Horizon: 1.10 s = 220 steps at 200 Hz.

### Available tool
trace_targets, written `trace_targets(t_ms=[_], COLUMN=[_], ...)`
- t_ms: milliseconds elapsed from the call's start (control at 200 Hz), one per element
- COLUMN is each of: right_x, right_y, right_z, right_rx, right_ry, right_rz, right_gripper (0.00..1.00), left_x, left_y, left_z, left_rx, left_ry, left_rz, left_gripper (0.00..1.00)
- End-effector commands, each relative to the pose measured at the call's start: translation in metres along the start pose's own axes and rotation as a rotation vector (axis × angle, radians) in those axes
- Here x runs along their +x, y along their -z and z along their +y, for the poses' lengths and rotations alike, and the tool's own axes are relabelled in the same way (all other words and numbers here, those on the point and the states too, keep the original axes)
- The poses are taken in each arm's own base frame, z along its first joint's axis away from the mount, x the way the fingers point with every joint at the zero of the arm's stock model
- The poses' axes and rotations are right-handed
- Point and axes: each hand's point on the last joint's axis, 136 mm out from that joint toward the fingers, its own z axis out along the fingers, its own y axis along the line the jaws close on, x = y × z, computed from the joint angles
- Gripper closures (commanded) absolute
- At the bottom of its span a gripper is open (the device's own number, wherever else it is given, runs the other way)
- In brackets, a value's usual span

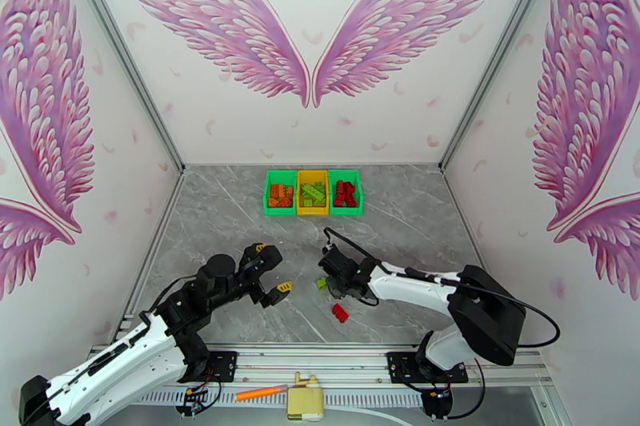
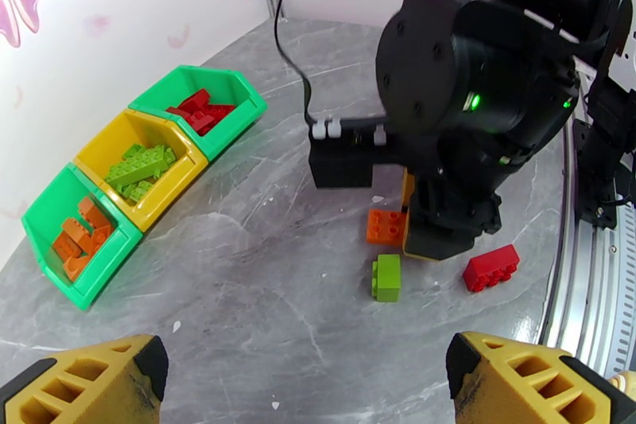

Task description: Sort the legos into containers by color

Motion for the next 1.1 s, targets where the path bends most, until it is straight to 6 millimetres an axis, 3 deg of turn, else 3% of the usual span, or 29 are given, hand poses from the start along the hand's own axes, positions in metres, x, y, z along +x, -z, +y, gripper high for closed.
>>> trace_targets(t_ms=[0, 190, 360, 595, 685, 920, 1095], right_x=[-0.025, -0.089, -0.147, -0.238, -0.264, -0.313, -0.347], right_y=[0.021, 0.046, 0.049, 0.025, 0.013, -0.035, -0.053], right_z=[-0.009, 0.003, 0.023, 0.036, 0.044, 0.046, 0.044], right_rx=[0.034, -0.013, -0.086, -0.086, -0.115, -0.107, -0.095], right_ry=[-0.038, -0.041, -0.028, -0.013, -0.02, -0.093, -0.117], right_rz=[-0.101, -0.266, -0.351, -0.456, -0.468, -0.459, -0.505], right_gripper=[0.67, 0.67, 0.67, 0.67, 0.66, 0.67, 0.67], left_x=[0.002, 0.003, 0.007, 0.008, 0.009, 0.013, 0.014], left_y=[0.0, 0.0, 0.002, 0.005, 0.008, 0.01, 0.011], left_z=[-0.001, -0.001, 0.0, 0.003, 0.005, 0.006, 0.006], left_rx=[0.001, -0.004, -0.008, -0.037, -0.048, -0.059, -0.059], left_ry=[0.003, 0.007, 0.026, 0.081, 0.088, 0.103, 0.102], left_rz=[0.0, 0.005, 0.029, 0.015, 0.018, 0.022, 0.028], left_gripper=[0.03, 0.04, 0.05, 0.05, 0.04, 0.04, 0.04])
